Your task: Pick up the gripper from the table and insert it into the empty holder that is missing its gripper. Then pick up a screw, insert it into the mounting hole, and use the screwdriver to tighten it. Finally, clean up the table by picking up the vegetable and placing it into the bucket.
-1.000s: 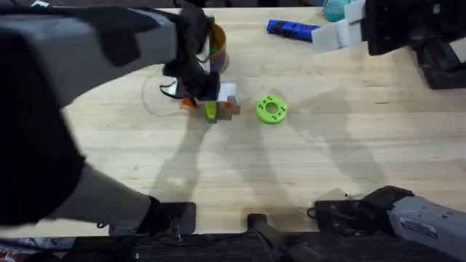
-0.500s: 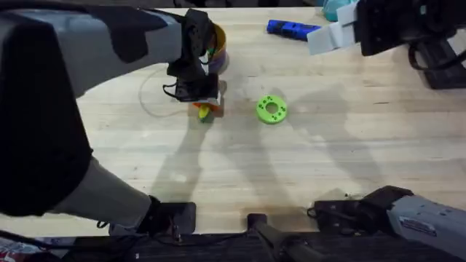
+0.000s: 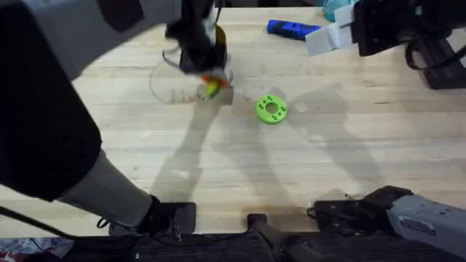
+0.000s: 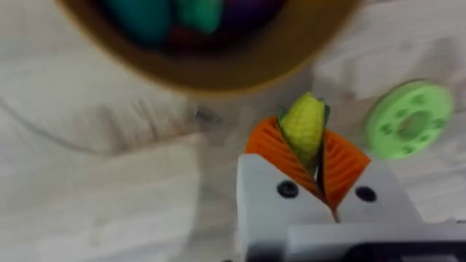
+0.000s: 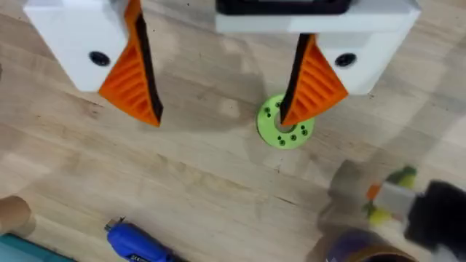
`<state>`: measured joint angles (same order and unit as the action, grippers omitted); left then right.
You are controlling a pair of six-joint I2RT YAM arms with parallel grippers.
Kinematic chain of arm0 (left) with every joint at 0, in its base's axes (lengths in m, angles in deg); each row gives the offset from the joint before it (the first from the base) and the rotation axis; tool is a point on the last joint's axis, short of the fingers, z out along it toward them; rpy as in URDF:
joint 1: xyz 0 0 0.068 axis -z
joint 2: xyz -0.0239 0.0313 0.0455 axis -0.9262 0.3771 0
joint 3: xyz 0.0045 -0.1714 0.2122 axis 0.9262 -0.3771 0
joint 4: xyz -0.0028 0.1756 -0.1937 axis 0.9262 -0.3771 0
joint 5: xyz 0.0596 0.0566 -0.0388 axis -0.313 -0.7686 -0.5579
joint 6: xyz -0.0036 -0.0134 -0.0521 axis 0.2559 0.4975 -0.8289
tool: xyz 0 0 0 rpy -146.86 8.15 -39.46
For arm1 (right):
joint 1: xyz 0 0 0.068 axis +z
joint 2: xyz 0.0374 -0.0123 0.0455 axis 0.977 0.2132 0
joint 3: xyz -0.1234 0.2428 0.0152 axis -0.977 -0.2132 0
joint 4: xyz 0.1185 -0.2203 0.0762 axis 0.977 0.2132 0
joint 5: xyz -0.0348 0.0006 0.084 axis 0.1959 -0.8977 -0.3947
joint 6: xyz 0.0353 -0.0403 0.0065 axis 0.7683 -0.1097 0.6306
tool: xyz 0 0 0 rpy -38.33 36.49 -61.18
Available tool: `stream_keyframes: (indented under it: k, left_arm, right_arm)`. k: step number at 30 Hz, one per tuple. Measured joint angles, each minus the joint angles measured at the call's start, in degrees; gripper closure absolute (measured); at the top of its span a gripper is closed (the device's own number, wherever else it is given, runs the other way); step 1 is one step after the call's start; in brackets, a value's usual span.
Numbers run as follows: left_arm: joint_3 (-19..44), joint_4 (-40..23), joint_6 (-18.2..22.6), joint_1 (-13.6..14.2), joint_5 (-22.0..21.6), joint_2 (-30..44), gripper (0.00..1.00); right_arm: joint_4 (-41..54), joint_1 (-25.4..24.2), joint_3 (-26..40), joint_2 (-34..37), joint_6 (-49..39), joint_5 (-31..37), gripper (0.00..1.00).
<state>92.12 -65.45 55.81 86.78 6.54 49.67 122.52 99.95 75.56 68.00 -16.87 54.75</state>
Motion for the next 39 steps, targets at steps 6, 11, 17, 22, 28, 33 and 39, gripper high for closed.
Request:
stream_keyframes:
  k: [6, 11, 17, 22, 28, 33, 39]
  left_arm:
    - [12.0, 2.2, 2.7, -0.1, -0.2, -0.1, 0.967]
    - [14.3, 7.6, 3.4, -1.0, -3.8, -0.1, 0.967]
    - [14.3, 9.7, 3.9, -5.0, -6.5, 0.9, 0.967]
    - [14.3, 11.2, 4.8, -8.2, -5.8, 4.6, 0.967]
    - [14.3, 11.2, 7.4, -8.7, -2.8, 8.9, 0.394]
    - [14.3, 11.1, 7.9, -8.4, -1.7, 9.0, 0.037]
    - [14.3, 10.6, 8.0, -8.4, -1.4, 8.6, 0.036]
  right_arm:
    - [0.0, 0.0, 0.0, 1.1, 0.0, 0.0, 0.035]
    - [0.0, 0.0, 0.0, 1.2, 0.0, 0.0, 0.035]
    - [0.1, 0.0, 0.0, 1.2, 0.0, 0.0, 0.035]
    - [0.1, 0.0, 0.0, 1.2, 0.0, 0.0, 0.035]
    - [0.1, 0.0, 0.0, 1.2, 0.0, 0.0, 0.035]
    - [0.3, 0.0, 0.0, 1.2, 0.0, 0.0, 0.035]
    - [4.0, 0.0, 0.0, 1.2, 0.0, -0.1, 0.035]
